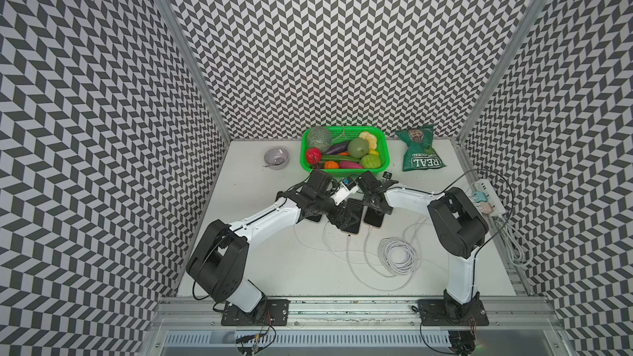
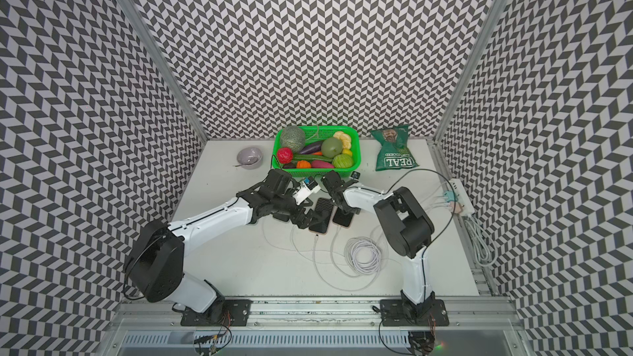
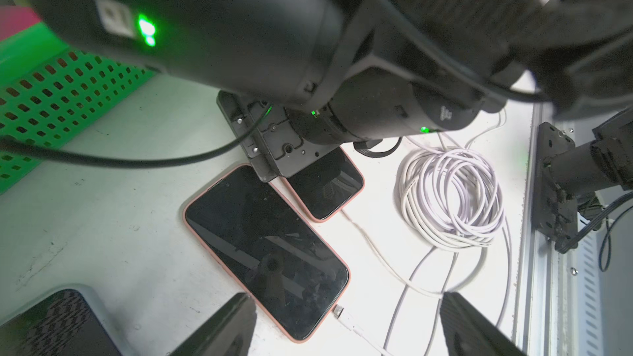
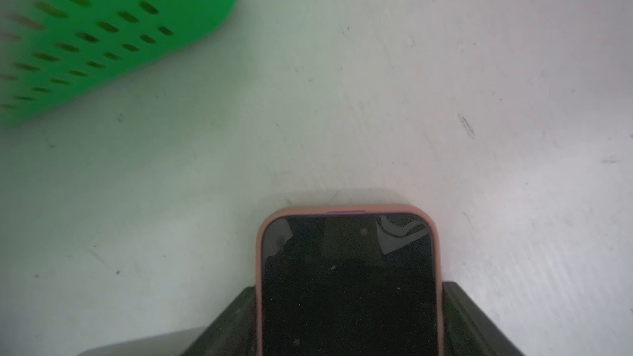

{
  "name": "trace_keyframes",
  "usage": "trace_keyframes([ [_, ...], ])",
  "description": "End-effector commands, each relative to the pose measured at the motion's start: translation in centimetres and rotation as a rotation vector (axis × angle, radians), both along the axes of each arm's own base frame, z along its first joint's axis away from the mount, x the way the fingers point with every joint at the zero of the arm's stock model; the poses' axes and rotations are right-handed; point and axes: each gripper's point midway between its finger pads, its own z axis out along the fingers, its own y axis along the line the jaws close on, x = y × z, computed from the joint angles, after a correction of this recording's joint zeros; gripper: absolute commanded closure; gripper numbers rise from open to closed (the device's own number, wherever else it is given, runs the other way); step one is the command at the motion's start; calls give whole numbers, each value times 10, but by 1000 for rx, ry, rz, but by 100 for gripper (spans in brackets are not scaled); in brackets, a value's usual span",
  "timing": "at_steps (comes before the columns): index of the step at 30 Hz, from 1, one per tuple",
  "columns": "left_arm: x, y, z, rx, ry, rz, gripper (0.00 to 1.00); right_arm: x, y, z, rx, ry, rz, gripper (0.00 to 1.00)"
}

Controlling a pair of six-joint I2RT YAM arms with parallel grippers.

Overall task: Unplug the charging cable from the phone
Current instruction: Pick up the phone at the center of the board.

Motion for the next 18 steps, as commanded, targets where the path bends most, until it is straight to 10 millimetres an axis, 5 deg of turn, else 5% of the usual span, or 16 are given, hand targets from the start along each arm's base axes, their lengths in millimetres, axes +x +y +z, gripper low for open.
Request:
trace_keyframes([
  [1,1,1,14,-19,-31,-4,11,-34,0,-46,15,165,28,41],
  [9,3,0,13,-15,-29,1,11,-30,-3,-39,26,133,26,100],
  [18,6,-1,5,-3,-14,7,11,-19,-9,4,33,31,5,100],
])
